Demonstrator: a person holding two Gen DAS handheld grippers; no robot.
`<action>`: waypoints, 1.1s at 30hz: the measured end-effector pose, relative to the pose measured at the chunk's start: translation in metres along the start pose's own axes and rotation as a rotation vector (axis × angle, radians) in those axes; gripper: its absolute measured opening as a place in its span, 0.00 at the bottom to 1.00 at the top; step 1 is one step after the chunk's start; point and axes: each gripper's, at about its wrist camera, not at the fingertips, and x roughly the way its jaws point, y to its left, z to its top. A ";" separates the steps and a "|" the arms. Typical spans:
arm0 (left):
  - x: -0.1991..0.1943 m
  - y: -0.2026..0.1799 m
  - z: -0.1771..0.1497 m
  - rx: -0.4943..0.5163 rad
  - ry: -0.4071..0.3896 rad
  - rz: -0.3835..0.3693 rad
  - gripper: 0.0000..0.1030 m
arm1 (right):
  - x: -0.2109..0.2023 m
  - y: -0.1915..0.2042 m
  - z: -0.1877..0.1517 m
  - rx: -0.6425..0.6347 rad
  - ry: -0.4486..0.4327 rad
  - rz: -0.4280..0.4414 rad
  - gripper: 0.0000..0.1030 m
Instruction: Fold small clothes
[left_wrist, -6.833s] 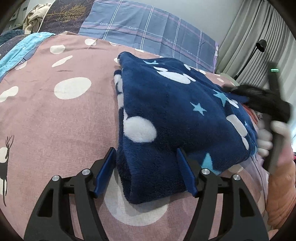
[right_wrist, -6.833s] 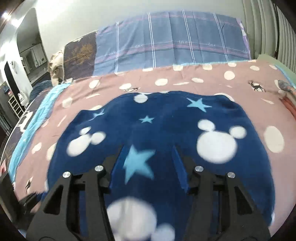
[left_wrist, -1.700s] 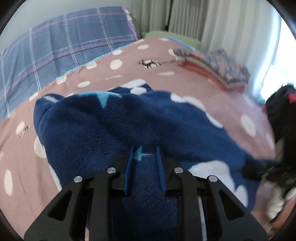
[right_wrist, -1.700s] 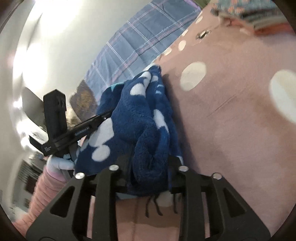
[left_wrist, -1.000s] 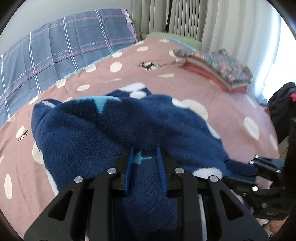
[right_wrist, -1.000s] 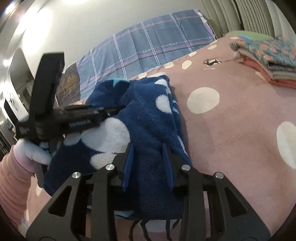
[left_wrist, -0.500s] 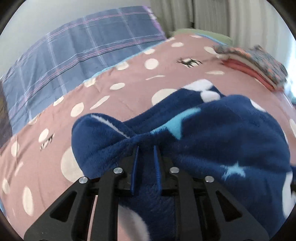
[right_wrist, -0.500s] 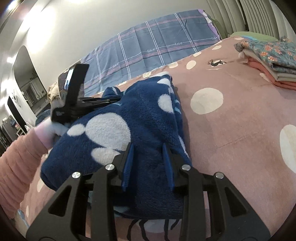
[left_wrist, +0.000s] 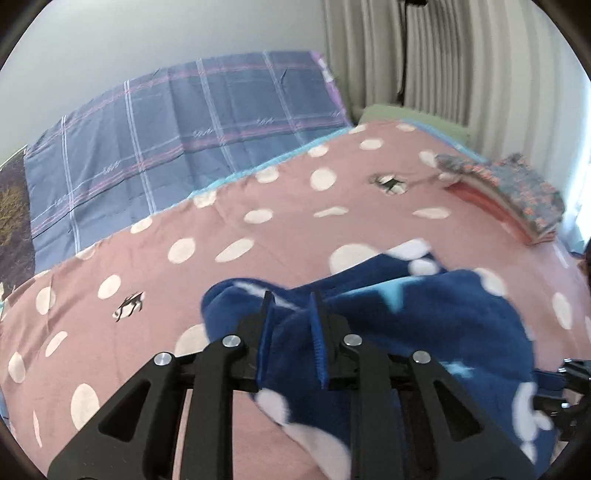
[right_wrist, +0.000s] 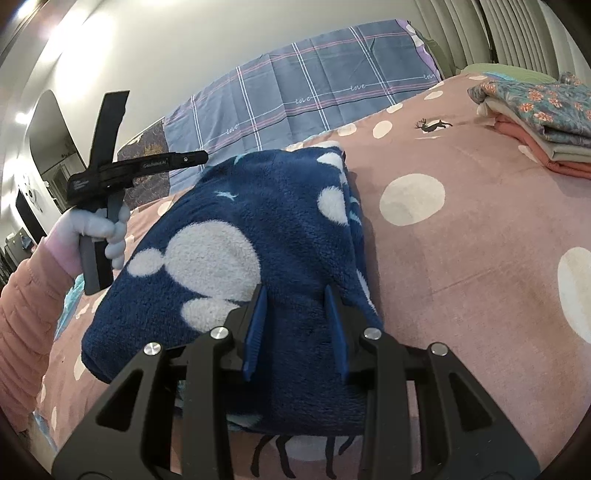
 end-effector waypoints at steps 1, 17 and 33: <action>0.022 0.001 -0.008 0.024 0.070 0.059 0.32 | 0.000 0.000 0.000 -0.003 -0.001 -0.001 0.31; -0.013 -0.012 -0.006 -0.012 -0.001 -0.052 0.31 | -0.001 0.005 0.000 -0.026 0.000 -0.021 0.32; -0.001 -0.067 -0.057 0.090 0.095 -0.200 0.37 | 0.003 0.043 0.132 -0.230 -0.059 -0.040 0.38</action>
